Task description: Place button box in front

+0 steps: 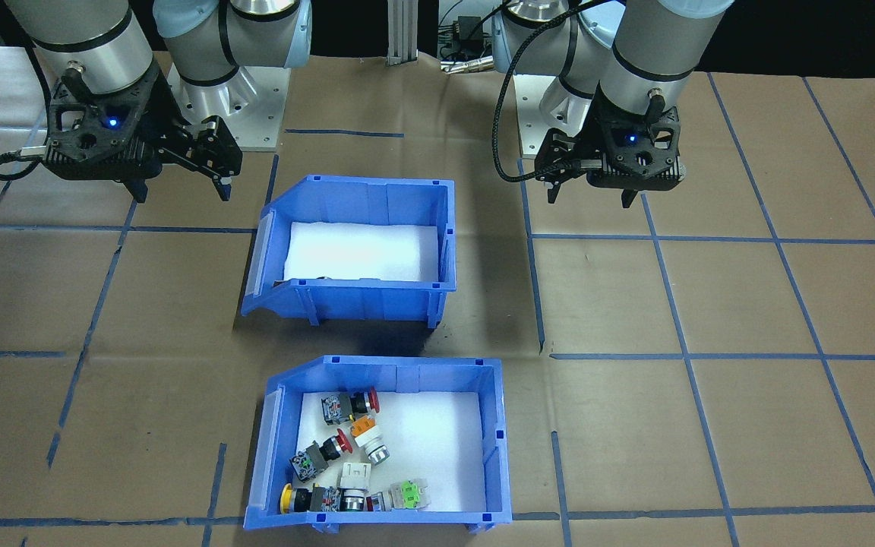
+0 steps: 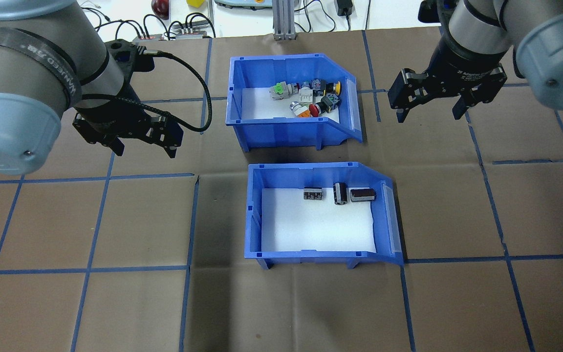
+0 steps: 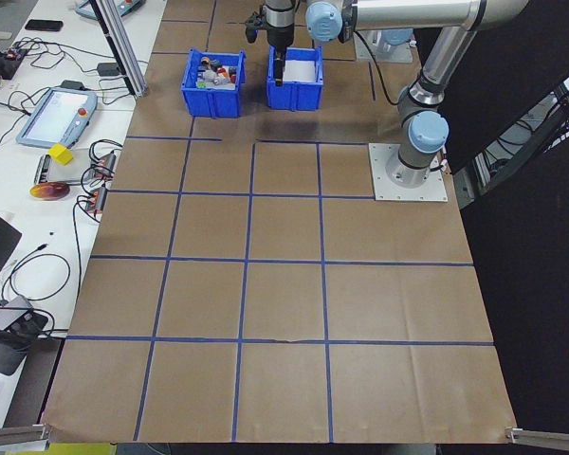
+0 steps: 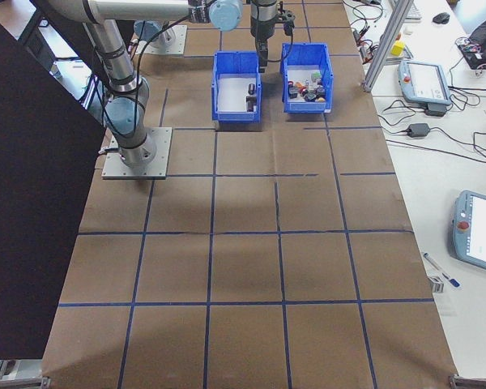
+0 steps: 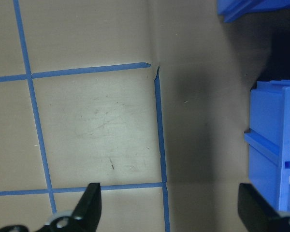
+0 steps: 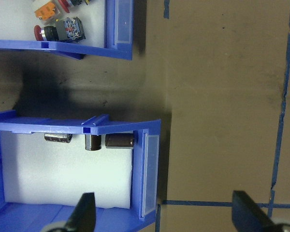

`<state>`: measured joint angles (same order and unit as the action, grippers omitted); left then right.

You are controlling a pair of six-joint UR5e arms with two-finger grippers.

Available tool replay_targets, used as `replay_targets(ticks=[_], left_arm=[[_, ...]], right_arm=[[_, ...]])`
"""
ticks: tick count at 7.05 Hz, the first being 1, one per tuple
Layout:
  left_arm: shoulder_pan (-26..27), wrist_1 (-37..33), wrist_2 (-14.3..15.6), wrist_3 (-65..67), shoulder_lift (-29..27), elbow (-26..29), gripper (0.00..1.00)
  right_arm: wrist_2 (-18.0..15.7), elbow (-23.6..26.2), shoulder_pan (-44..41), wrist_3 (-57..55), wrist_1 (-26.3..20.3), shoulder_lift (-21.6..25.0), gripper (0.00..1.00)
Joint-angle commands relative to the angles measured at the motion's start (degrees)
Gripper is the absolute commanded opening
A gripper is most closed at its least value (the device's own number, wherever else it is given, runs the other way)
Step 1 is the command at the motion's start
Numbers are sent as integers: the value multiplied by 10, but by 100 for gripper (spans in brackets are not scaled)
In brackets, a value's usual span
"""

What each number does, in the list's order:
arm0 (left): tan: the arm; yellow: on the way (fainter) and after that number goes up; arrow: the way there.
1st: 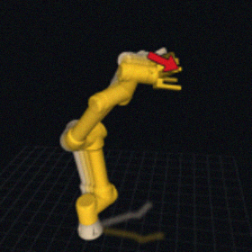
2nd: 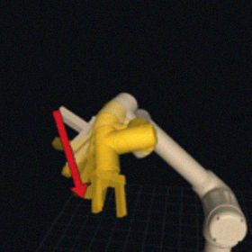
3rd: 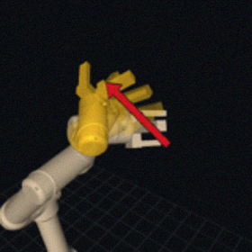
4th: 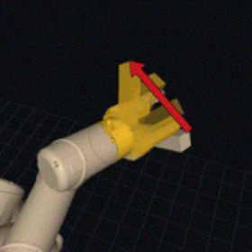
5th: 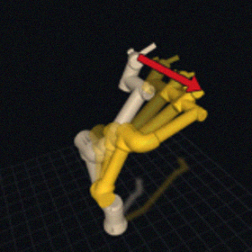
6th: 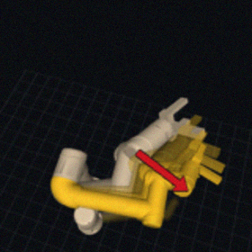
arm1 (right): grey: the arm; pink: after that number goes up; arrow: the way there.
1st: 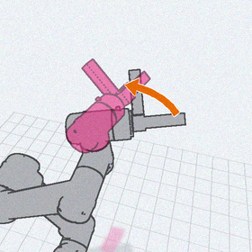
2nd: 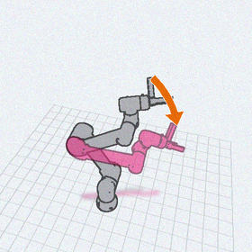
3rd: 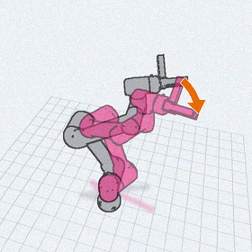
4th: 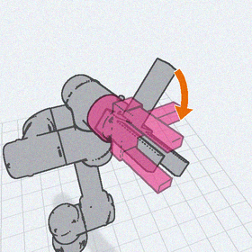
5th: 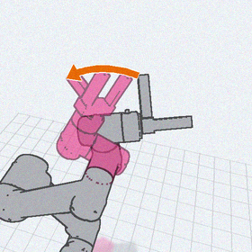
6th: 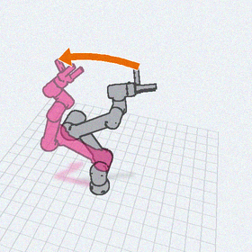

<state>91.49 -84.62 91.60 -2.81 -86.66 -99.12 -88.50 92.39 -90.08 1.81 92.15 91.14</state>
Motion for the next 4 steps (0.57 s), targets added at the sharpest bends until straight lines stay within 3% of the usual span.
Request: replay_targets(ticks=[1,4], left_arm=[[0,2,-1,2,0,1,100],[0,4,0,2,1,-1,100]], right_arm=[[-4,0,-1,-1,0,2,100],[-4,-1,-1,-1,1,1,100]])
